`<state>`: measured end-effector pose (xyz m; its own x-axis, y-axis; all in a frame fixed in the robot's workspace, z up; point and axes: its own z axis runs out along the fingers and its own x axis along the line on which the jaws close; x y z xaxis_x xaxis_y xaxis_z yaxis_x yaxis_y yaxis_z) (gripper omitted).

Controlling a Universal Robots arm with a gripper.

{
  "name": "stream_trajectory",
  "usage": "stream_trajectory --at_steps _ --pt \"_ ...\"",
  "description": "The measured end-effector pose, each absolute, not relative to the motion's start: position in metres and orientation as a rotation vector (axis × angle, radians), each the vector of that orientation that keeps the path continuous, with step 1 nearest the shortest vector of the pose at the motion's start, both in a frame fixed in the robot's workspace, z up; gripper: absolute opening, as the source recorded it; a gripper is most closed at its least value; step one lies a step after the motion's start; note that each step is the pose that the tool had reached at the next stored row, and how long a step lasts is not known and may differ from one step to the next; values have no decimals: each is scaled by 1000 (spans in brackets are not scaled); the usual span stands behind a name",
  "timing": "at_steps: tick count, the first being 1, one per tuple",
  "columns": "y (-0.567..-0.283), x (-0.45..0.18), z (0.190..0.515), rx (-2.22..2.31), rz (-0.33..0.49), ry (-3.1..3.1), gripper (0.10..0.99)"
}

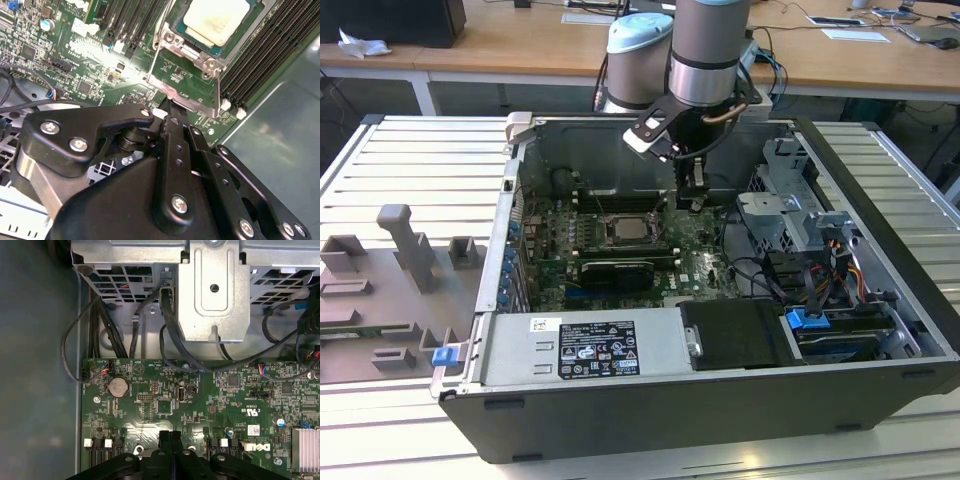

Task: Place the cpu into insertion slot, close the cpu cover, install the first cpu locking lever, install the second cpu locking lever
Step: 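Close the cpu cover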

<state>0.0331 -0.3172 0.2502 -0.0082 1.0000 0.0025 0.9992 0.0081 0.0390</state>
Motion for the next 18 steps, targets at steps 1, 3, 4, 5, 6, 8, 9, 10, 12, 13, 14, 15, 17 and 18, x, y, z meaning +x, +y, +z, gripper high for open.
stream_trajectory --at_steps 1,3,4,5,6,8,9,10,12,13,14,15,17,18 --pt "-317 32 250 2194 46 2212 106" --pt "-317 28 250 2194 46 2212 106" --pt "-317 27 250 2194 46 2212 106" --pt "-317 25 250 2194 46 2212 106" --pt "-317 22 250 2194 46 2212 106" --pt "-317 16 250 2194 46 2212 106" --pt "-317 12 250 2194 46 2212 106" --pt "-317 9 250 2194 46 2212 106" --pt "-317 2 249 2194 46 2212 106" --pt "-317 -3 246 2194 46 2212 106" --pt "-317 -5 243 2194 46 2212 106" --pt "-317 -7 239 2194 46 2212 106" --pt "-317 -10 236 2194 46 2212 106" --pt "-317 -11 235 2194 46 2212 106"
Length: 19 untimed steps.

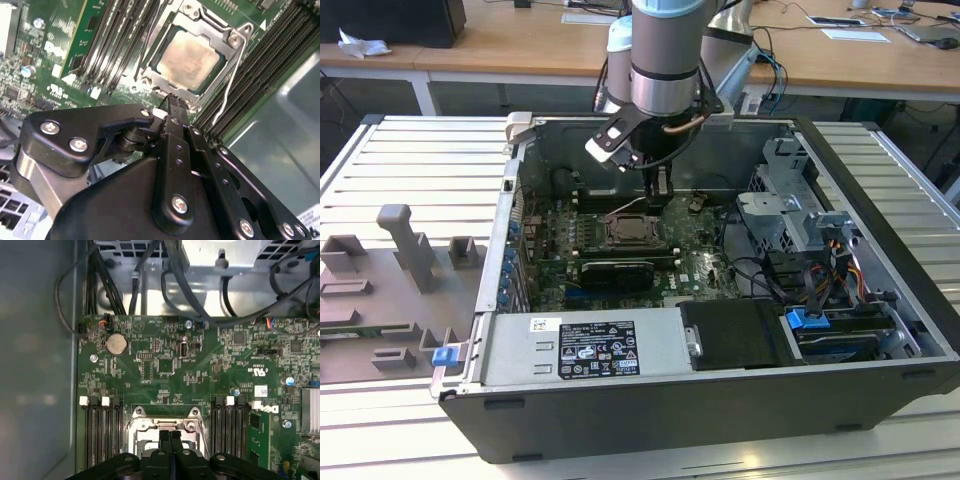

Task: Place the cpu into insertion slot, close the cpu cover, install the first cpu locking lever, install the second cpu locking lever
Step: 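Close the cpu cover, then install the first cpu locking lever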

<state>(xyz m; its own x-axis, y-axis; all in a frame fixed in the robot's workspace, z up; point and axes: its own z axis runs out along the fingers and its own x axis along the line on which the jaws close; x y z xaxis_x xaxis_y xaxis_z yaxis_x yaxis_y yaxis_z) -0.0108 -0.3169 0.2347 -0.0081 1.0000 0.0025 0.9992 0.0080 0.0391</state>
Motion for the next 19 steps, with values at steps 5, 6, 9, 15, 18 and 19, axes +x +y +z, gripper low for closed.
stream_trajectory --at_steps 5,6,9,15,18,19 --pt "-317 -22 233 2194 46 2212 106" --pt "-317 -25 233 2194 46 2212 106" --pt "-317 -26 233 2194 46 2212 106" --pt "-317 -29 233 2194 47 2212 106" --pt "-317 -29 233 2194 47 2212 106" --pt "-317 -29 233 2194 47 2212 106"
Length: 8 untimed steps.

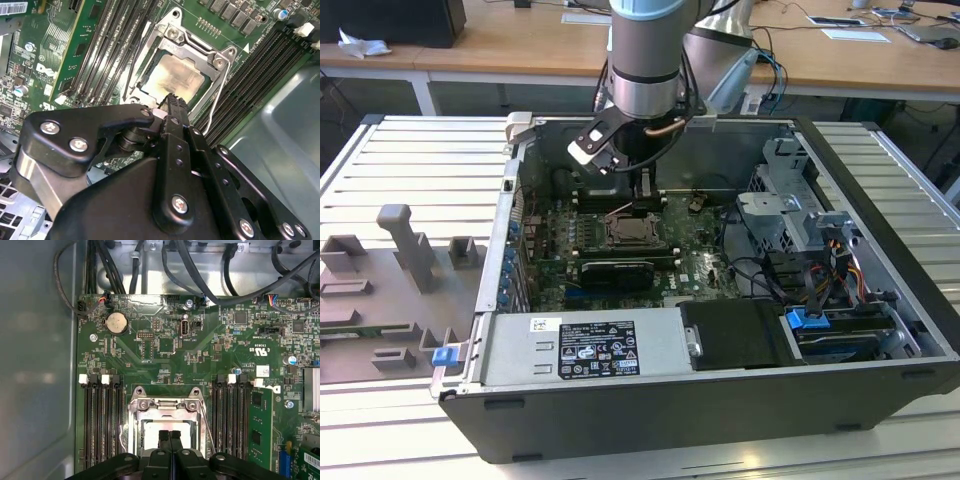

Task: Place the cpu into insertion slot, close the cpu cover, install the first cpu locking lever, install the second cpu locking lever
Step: 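Install the first cpu locking lever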

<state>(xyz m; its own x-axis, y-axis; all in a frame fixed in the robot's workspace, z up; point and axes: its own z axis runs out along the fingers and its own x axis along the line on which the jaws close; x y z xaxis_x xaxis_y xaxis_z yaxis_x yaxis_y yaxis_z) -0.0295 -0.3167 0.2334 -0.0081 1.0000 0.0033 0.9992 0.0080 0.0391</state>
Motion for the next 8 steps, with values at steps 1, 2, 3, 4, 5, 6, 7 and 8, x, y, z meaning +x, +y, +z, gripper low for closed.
stream_trajectory --at_steps 1,2,3,4,5,6,7,8 --pt "-317 -29 234 2194 46 2212 106" --pt "-317 -30 235 2194 46 2212 106" --pt "-317 -30 235 2194 47 2212 106" --pt "-317 -30 239 2194 47 2212 106" --pt "-317 -30 242 2194 47 2212 106" --pt "-316 -30 246 2194 47 2213 106" --pt "-316 -30 255 2194 47 2213 106" --pt "-316 -30 263 2193 47 2213 106"
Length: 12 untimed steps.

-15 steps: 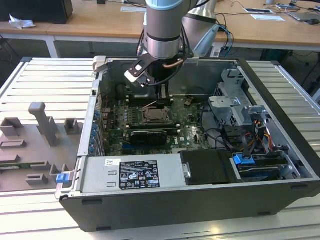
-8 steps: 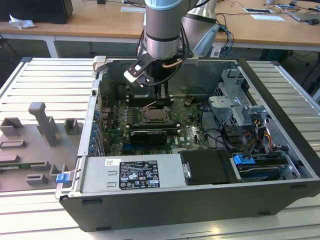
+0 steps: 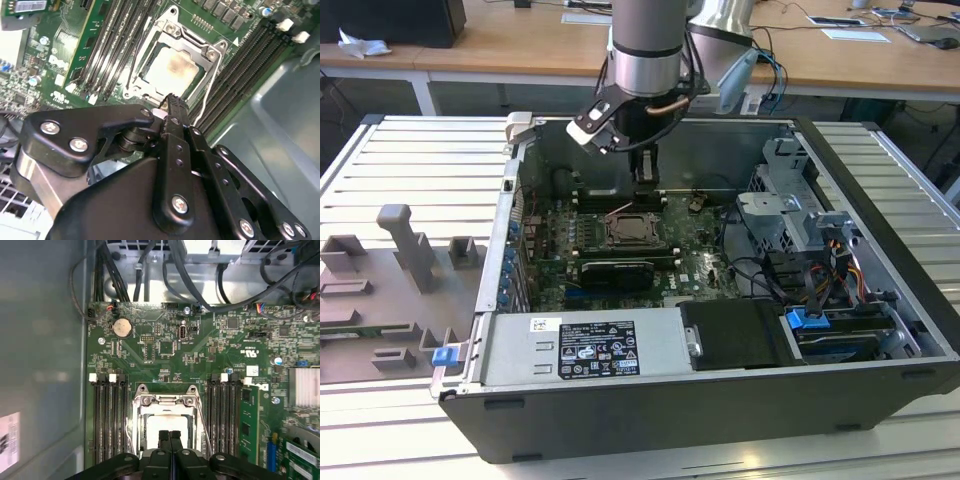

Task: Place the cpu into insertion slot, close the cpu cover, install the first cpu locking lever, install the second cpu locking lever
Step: 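Install the first cpu locking lever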

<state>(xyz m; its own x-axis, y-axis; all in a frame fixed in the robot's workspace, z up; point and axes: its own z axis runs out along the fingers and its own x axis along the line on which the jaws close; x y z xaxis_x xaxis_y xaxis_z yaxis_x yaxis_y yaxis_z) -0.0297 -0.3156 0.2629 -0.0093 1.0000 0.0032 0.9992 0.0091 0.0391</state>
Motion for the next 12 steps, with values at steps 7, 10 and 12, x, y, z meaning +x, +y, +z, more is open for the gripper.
stream_trajectory --at_steps 7,10,12 --pt "-316 -30 266 2041 49 2357 106" --pt "-316 -30 264 1973 51 2416 106" --pt "-316 -30 263 1912 51 2465 106"
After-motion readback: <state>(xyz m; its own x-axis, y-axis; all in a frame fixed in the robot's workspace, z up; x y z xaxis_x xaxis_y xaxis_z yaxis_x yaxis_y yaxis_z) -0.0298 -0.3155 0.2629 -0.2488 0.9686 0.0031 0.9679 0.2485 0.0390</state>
